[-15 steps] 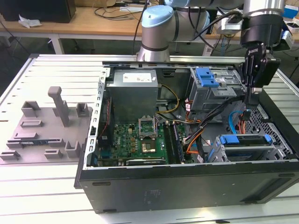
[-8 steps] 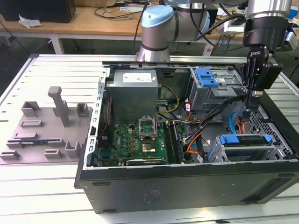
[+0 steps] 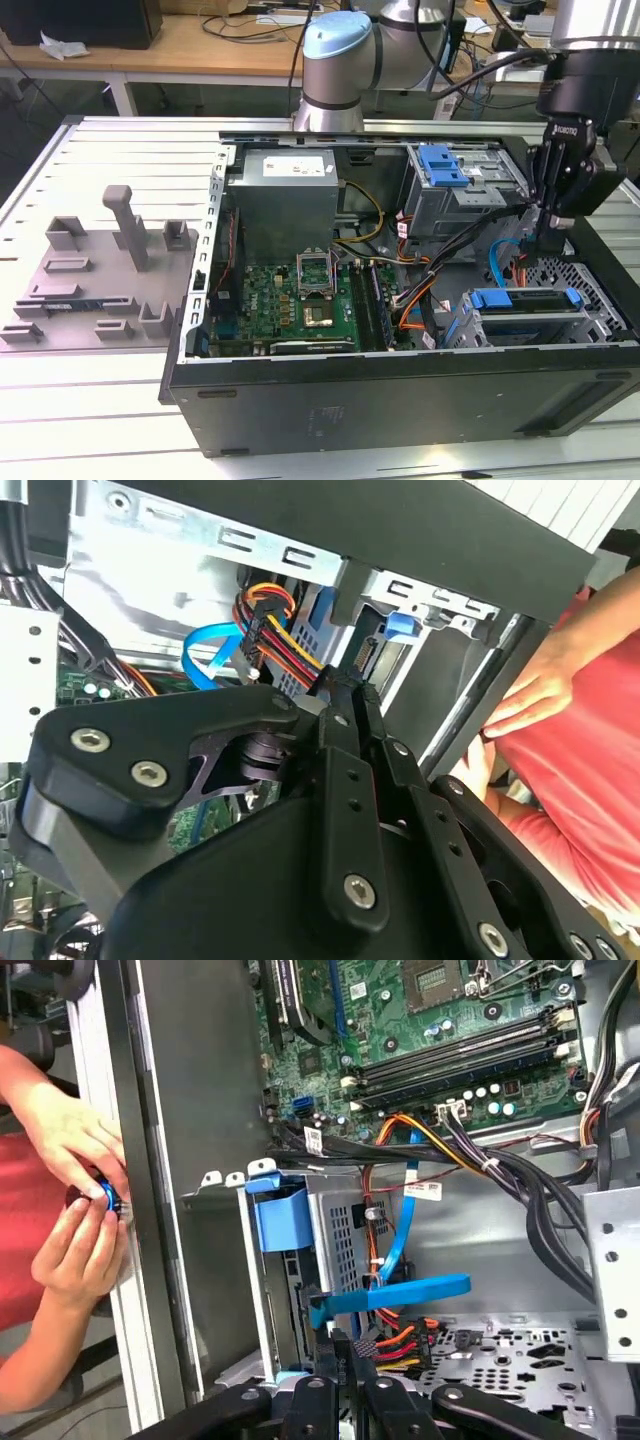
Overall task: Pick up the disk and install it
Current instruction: 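Insert the first disk wire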
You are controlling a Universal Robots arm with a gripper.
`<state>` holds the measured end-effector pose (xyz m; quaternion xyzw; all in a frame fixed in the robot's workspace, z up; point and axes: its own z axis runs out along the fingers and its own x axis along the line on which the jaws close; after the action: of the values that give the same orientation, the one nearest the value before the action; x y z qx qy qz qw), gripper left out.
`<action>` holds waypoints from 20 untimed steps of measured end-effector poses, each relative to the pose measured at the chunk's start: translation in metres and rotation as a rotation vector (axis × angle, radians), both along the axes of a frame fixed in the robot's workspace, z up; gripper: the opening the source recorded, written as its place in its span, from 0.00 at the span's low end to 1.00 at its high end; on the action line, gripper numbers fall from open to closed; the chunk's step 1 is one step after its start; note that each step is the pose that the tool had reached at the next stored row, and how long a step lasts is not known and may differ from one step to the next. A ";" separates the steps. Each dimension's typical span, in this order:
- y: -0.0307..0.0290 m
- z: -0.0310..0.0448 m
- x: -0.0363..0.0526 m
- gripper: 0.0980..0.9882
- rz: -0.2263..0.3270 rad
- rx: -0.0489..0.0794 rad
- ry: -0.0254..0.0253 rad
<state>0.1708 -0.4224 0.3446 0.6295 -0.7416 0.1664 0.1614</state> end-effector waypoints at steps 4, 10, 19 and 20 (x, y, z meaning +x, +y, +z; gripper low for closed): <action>-0.0141 0.0002 -0.0021 0.08 0.000 0.050 -0.0004; -0.0238 0.0011 -0.0023 0.08 0.005 0.113 -0.0028; -0.0332 0.0044 -0.0026 0.08 0.014 0.179 -0.0081; -0.0344 0.0049 -0.0027 0.08 0.015 0.185 -0.0084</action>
<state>0.1681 -0.4568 0.3495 0.6465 -0.7498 0.1010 0.0982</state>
